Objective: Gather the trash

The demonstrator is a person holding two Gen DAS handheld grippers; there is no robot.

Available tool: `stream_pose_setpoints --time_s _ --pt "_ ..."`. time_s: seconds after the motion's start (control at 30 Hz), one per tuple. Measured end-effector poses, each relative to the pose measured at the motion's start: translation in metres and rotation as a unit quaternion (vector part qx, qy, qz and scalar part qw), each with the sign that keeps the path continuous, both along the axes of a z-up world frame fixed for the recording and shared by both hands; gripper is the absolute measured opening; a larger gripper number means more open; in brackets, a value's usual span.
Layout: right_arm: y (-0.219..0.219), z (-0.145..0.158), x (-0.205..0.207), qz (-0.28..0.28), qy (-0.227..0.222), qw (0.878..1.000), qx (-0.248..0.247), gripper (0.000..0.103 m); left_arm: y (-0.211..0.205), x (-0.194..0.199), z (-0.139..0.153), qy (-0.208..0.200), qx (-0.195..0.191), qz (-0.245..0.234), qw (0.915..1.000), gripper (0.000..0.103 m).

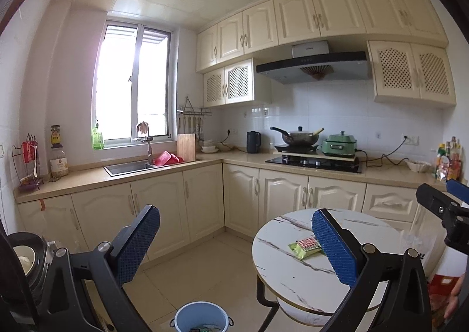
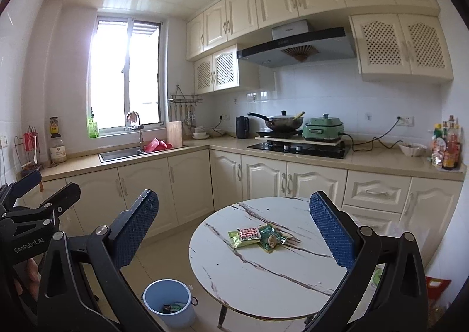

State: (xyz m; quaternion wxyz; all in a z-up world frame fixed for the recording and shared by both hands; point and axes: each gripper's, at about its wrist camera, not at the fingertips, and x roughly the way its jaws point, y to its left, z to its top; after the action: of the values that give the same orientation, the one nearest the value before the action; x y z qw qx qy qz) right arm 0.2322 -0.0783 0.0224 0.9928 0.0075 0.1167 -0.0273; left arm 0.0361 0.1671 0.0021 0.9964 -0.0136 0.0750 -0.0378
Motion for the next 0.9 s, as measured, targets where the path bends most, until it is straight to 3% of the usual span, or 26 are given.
stream_pose_setpoints --time_s 0.3,0.47,0.83,0.9 --pt "-0.059 -0.049 0.051 -0.054 0.075 0.996 0.019 0.103 -0.029 0.103 0.007 0.091 0.007 -0.029 0.9954 0.102" --pt "-0.094 -0.092 0.093 -0.073 0.136 0.988 0.033 0.103 -0.068 0.179 -0.004 0.167 0.026 -0.077 0.9826 0.102" --pt "-0.123 -0.194 0.225 -0.009 0.272 0.962 0.027 0.102 -0.113 0.307 -0.018 0.236 0.056 -0.096 0.9655 0.102" --pt "-0.122 -0.206 0.251 0.005 0.287 0.958 0.014 0.097 -0.118 0.334 -0.017 0.244 0.055 -0.096 0.9635 0.102"
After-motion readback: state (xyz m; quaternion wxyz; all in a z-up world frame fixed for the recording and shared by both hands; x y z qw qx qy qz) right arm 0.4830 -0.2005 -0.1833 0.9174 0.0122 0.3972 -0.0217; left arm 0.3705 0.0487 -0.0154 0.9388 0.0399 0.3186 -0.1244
